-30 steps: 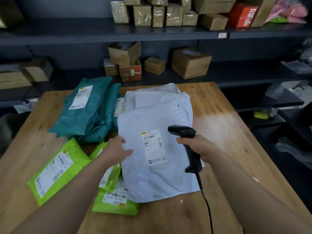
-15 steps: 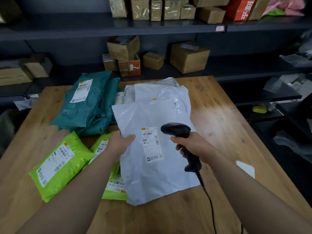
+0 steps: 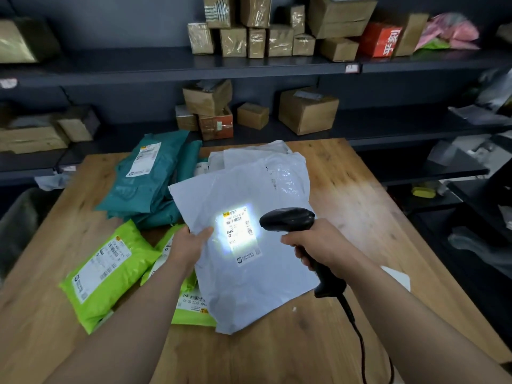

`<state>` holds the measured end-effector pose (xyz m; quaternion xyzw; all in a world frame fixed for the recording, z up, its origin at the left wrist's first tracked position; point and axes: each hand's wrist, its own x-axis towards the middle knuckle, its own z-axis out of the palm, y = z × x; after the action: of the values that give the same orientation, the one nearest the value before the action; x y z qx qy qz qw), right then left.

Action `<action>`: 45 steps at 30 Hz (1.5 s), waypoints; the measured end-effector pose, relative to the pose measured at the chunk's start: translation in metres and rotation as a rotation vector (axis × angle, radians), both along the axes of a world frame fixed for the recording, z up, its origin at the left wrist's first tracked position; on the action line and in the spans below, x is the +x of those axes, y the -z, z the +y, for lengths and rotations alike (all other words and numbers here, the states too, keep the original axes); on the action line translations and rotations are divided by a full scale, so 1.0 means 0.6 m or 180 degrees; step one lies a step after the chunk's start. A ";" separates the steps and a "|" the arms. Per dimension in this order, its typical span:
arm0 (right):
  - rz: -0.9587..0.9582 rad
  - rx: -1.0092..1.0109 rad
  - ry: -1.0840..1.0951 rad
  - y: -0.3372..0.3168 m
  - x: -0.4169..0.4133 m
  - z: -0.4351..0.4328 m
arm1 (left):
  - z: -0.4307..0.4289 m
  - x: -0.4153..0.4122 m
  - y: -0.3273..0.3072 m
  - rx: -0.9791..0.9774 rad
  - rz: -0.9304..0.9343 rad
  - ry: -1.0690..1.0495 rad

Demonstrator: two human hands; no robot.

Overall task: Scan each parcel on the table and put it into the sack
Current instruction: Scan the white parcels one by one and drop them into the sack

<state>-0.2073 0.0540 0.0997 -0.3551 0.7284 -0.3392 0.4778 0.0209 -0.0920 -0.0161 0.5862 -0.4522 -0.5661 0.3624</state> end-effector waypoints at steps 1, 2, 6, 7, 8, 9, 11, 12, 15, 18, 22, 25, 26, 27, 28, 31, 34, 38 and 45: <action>0.0010 0.0002 -0.0006 -0.004 0.000 0.001 | -0.001 0.000 0.001 0.0011 -0.0007 -0.0008; 0.0019 -0.0003 -0.0001 -0.008 0.001 0.002 | -0.002 0.001 0.002 0.0020 -0.0010 -0.0007; -0.0004 -0.0050 0.0082 -0.020 -0.002 0.006 | -0.005 0.001 0.008 0.0084 -0.0051 -0.0008; -0.0014 -0.0052 0.0097 -0.022 -0.003 0.007 | -0.005 0.001 0.009 0.0098 -0.0043 -0.0014; -0.0017 -0.0050 0.0101 -0.024 -0.005 0.008 | -0.006 0.001 0.009 0.0102 -0.0033 -0.0017; -0.0016 -0.0046 0.0102 -0.026 -0.006 0.009 | -0.006 0.001 0.009 0.0102 -0.0025 -0.0017; -0.0007 -0.0033 0.0104 -0.027 -0.009 0.011 | -0.007 0.001 0.010 0.0102 -0.0018 -0.0025; -0.0004 -0.0021 0.0101 -0.028 -0.010 0.011 | -0.006 0.001 0.009 0.0108 -0.0023 -0.0025; -0.0028 0.0004 0.0108 -0.025 -0.011 0.013 | -0.006 0.001 0.009 0.0124 -0.0015 -0.0033; -0.0082 0.0019 0.0131 -0.020 -0.010 0.015 | -0.004 0.000 0.008 0.0101 -0.0024 -0.0037; -0.0113 0.0024 0.0116 -0.012 -0.007 0.018 | -0.001 0.000 0.006 0.0096 -0.0040 -0.0008; -0.0132 -0.0010 0.0131 -0.010 -0.004 0.018 | 0.000 0.002 0.003 0.0122 -0.0023 0.0019; -0.0129 -0.0013 0.0119 -0.011 -0.003 0.017 | 0.001 0.003 0.003 0.0126 -0.0018 0.0032; -0.0130 -0.0011 0.0104 -0.011 0.000 0.017 | 0.001 0.003 0.002 0.0132 -0.0022 0.0041; -0.0133 -0.0004 0.0092 -0.011 0.002 0.016 | 0.002 0.003 0.001 0.0140 -0.0031 0.0044; -0.0111 0.0004 0.0076 -0.008 0.005 0.018 | 0.004 0.003 0.000 0.0145 -0.0006 0.0024; -0.0095 -0.0132 0.0131 -0.003 0.002 0.020 | 0.007 0.004 -0.007 0.0136 0.0037 0.0019; -0.0402 -0.0344 0.0130 0.005 0.004 0.007 | 0.016 0.017 -0.040 -0.0016 0.0104 -0.0063; -0.0588 -0.0100 -0.0156 0.037 0.083 -0.067 | 0.033 0.148 -0.162 -0.0239 0.0594 -0.0054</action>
<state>-0.1576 0.0139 0.0773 -0.3475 0.6669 -0.3701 0.5454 0.1094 -0.0725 0.0812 0.5207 -0.4324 -0.5978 0.4295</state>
